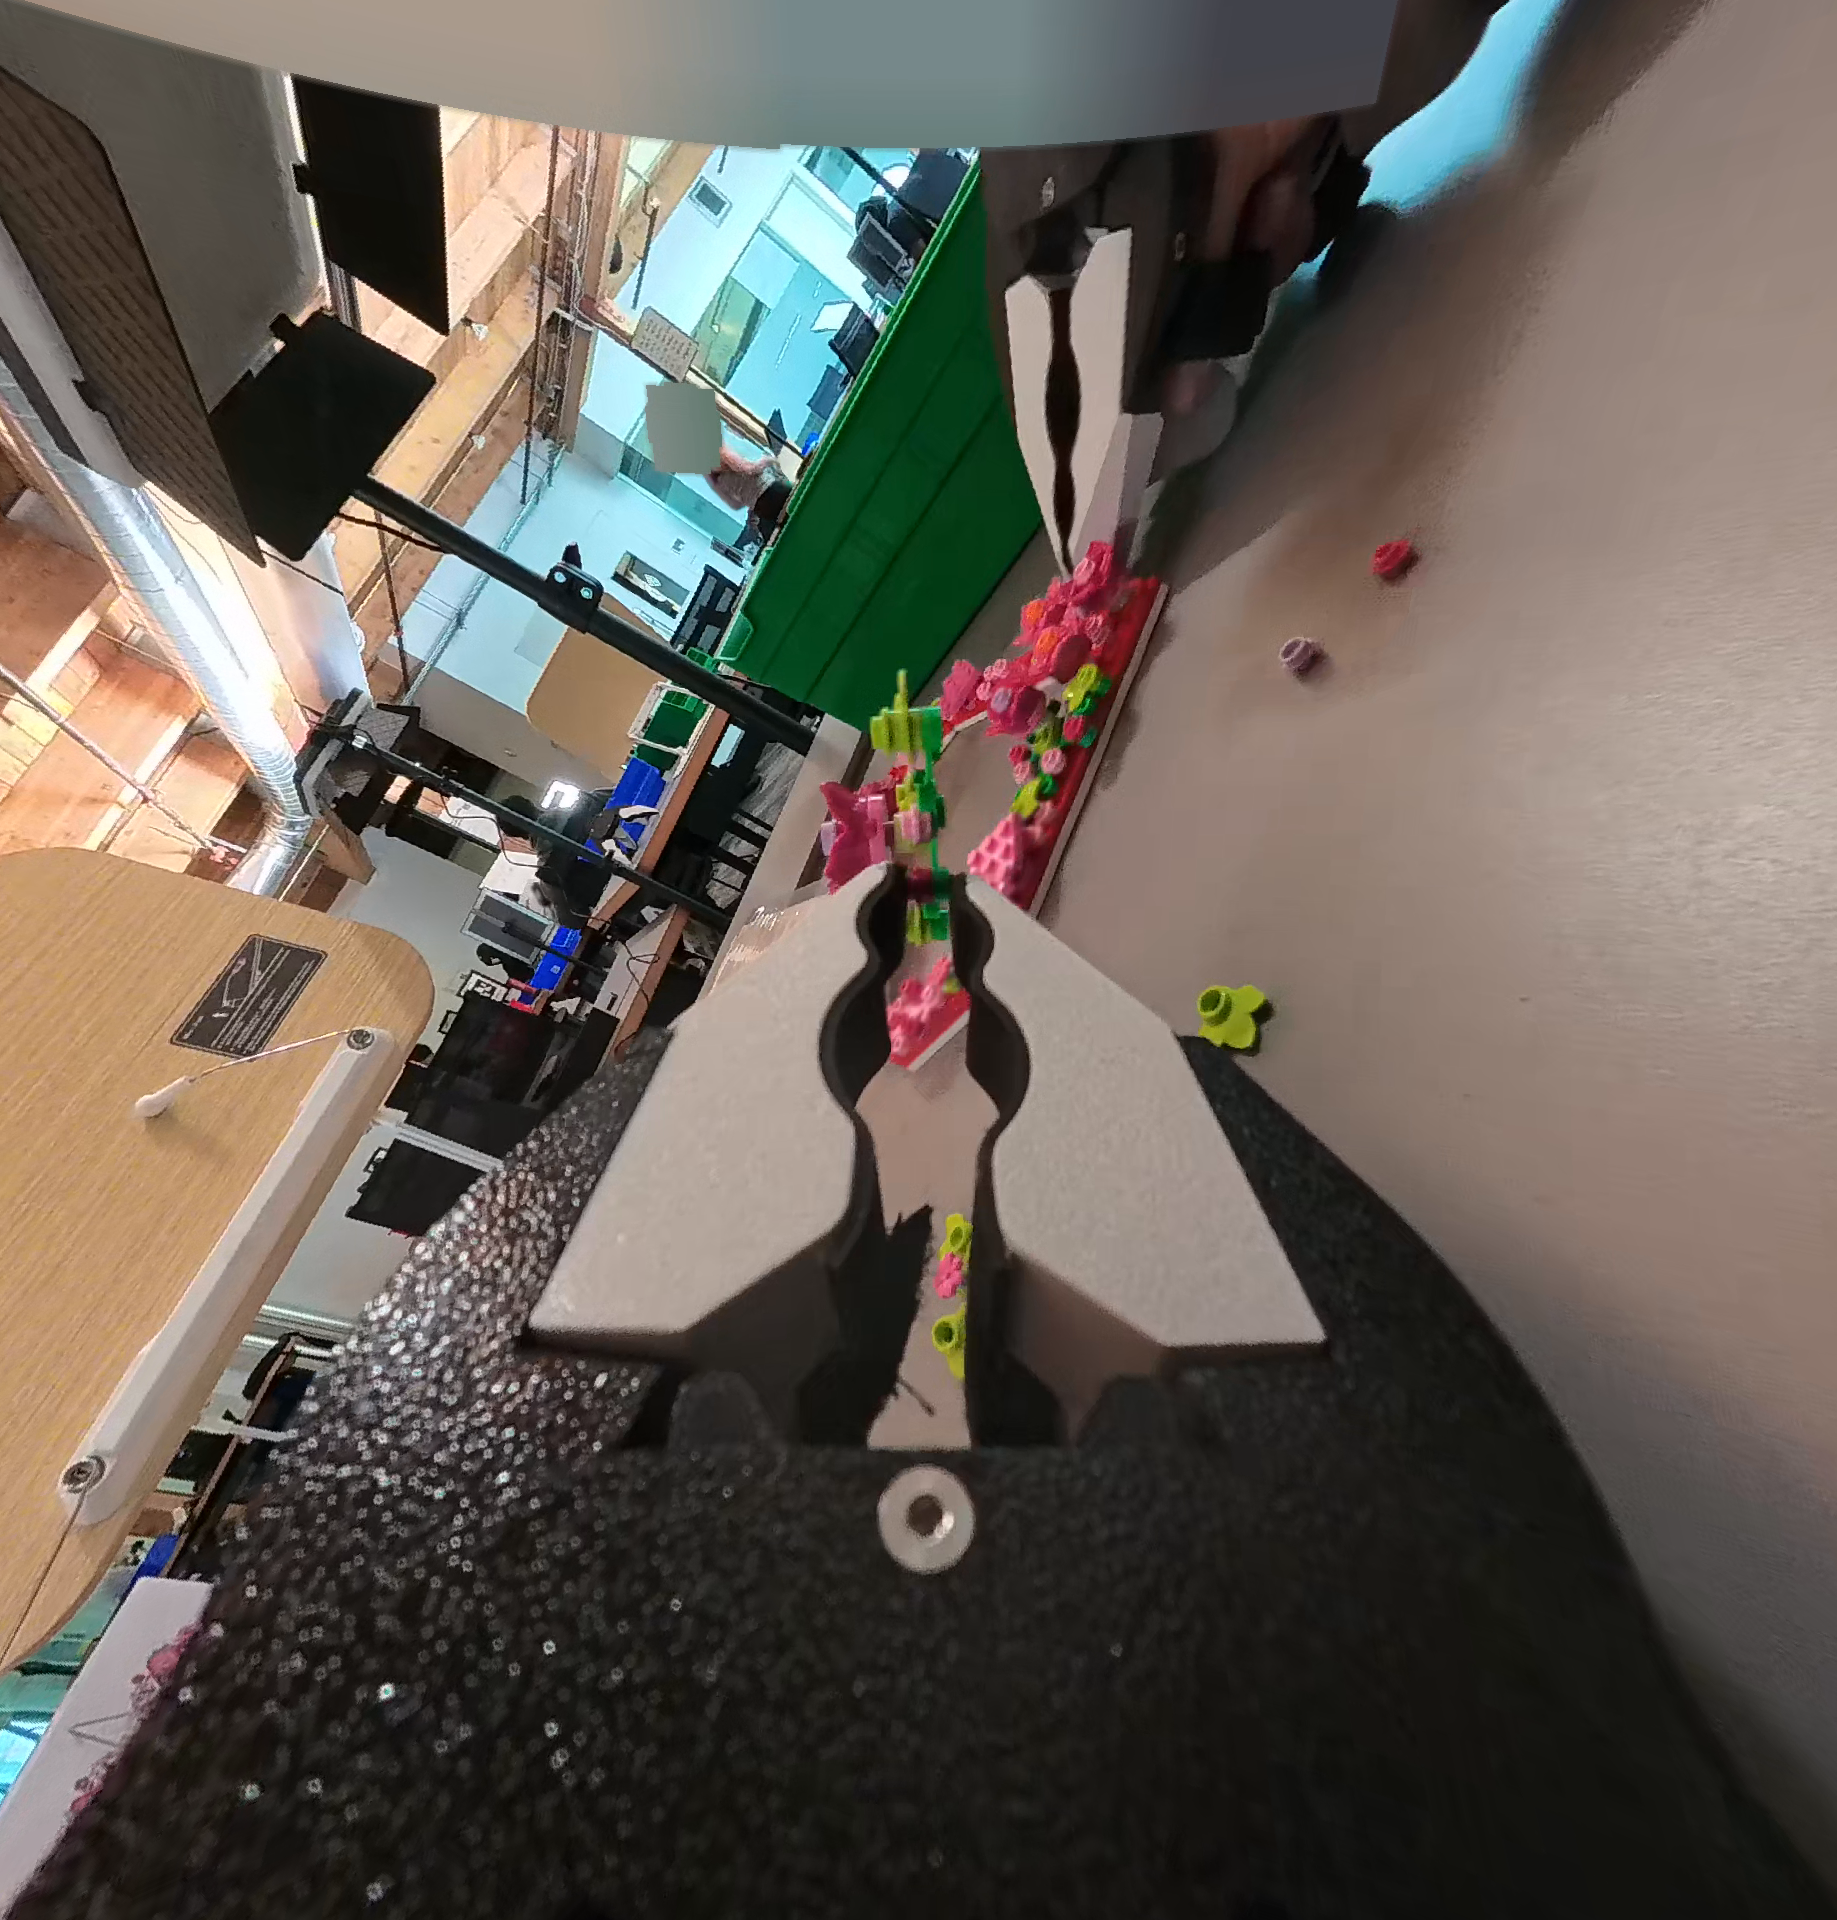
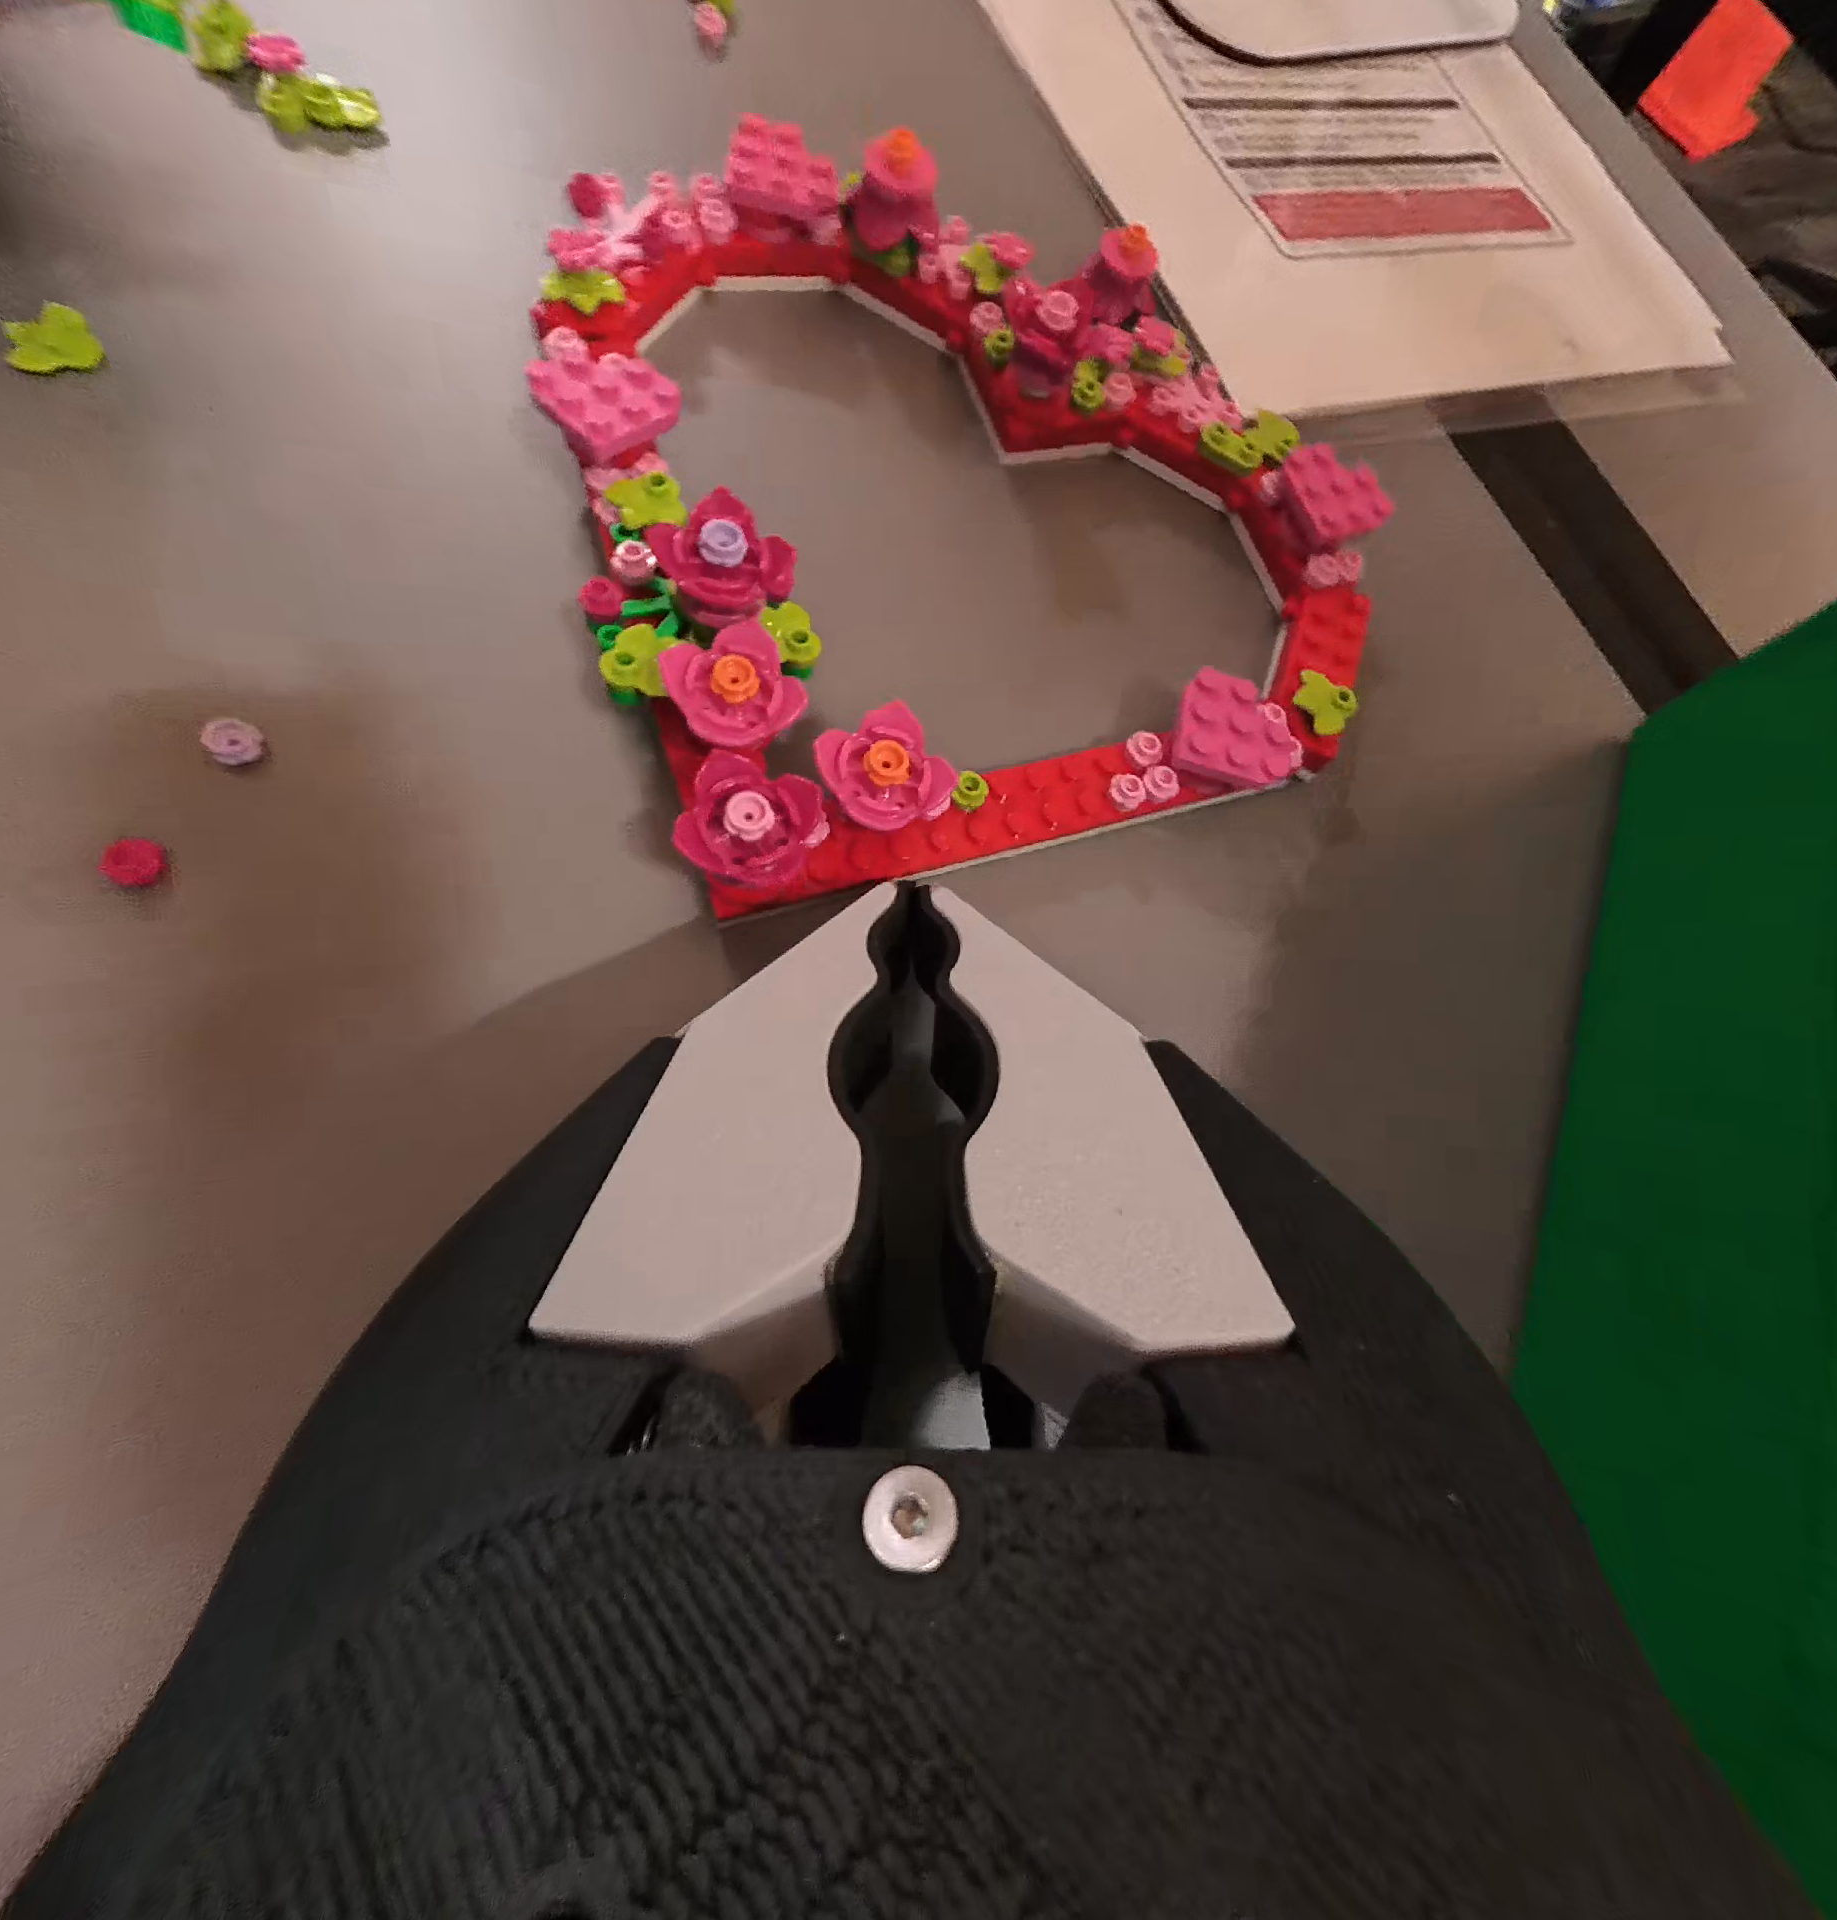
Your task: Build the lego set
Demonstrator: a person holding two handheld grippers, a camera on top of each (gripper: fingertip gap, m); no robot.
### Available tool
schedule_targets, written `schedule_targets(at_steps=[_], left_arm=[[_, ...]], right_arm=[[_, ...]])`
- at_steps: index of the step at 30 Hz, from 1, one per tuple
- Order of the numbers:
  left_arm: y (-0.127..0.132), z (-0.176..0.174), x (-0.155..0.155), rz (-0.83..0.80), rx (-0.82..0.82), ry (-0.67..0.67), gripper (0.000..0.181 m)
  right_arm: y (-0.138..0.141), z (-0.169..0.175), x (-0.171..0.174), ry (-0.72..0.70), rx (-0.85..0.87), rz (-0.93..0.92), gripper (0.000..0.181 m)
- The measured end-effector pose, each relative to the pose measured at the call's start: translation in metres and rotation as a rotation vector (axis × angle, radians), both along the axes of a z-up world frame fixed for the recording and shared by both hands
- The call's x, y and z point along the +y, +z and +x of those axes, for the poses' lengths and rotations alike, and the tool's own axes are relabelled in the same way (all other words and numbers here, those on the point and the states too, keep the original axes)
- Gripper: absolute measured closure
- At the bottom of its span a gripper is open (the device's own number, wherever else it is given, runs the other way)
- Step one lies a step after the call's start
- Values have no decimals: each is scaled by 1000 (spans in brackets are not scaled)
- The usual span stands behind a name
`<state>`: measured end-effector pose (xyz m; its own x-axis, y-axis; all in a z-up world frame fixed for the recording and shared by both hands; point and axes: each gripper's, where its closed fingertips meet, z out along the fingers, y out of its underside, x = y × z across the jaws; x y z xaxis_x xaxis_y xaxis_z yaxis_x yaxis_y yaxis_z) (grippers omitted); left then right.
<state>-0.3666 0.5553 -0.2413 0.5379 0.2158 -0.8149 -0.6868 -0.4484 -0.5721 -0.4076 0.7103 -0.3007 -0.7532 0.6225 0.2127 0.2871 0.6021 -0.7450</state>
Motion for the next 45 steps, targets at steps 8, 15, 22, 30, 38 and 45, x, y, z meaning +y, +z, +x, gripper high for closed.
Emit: schedule_targets(at_steps=[8, 15, 22, 30, 38, 45], left_arm=[[-5, 5, 4, -40, 24, -20, 175], [-4, 6, 7, -33, 22, -24, 175], [-5, 6, 9, -41, 33, -25, 175], [-6, 10, 11, -54, 49, -39, 175], [-8, 10, 11, -62, 48, -44, 175], [-7, 11, 9, -56, 37, -48, 175]], right_arm=[[4, 17, -33, 165, 61, 13, 181], [28, -43, 11, -114, 215, -35, 181], [20, -79, 39, -268, 179, 5, 181], [11, -113, 31, -271, 80, -21, 181], [3, -112, 21, -207, -50, -89, 181], [0, -94, 7, -112, -98, -102, 181]])
